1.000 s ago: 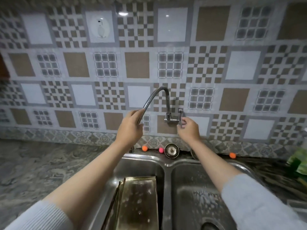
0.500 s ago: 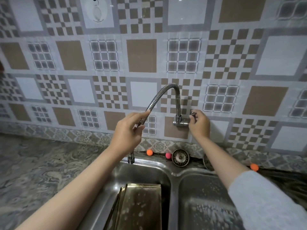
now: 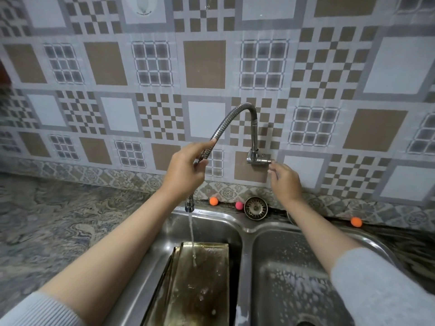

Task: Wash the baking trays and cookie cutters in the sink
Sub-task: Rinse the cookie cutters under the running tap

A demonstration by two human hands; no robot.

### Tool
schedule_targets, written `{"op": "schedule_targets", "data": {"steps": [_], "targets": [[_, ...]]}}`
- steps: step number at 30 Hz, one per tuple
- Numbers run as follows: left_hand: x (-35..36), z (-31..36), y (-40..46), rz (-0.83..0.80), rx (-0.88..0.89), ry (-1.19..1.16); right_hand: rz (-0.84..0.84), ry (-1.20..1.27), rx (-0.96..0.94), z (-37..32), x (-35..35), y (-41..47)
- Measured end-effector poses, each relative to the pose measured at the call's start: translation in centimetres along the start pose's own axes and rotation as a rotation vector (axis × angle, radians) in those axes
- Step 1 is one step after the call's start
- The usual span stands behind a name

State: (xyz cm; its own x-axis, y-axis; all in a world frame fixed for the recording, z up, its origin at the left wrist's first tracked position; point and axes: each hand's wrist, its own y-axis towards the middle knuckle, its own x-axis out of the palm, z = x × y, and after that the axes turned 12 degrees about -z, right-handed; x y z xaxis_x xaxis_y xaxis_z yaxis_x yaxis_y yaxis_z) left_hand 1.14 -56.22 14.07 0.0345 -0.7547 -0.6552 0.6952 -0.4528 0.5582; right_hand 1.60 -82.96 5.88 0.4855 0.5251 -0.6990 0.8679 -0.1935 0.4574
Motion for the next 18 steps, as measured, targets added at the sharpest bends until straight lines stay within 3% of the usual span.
{"op": "schedule_targets", "data": {"steps": [4,7,10,14,18], "targets": [[-0.1,-0.1,-1.1,-0.011,-0.009,-0.044,-0.098,-0.252,-0.003,-2.5,-0.5,-1.6],[0.6,-1.1,-4.7,-0.005,-0.116,-0.164,-0.186,-0.138,-0.075,-5.1,1.3,-7.0],[2.2,-3.6,-9.8,-0.097,-0.242,-0.168,-0.444,0.035,-0.064,-6.7,4.2,-13.6],[4.9,-7.3,-16.9,-0.319,-0.464,-0.147,-0.809,0.048,0.085,-8.6,8.4,-20.6],[7.3,-10.0,-23.1,-0.787,-0.616,-0.171,-1.168,-0.063,0.220,-11.0,12.8,-24.5]]}}
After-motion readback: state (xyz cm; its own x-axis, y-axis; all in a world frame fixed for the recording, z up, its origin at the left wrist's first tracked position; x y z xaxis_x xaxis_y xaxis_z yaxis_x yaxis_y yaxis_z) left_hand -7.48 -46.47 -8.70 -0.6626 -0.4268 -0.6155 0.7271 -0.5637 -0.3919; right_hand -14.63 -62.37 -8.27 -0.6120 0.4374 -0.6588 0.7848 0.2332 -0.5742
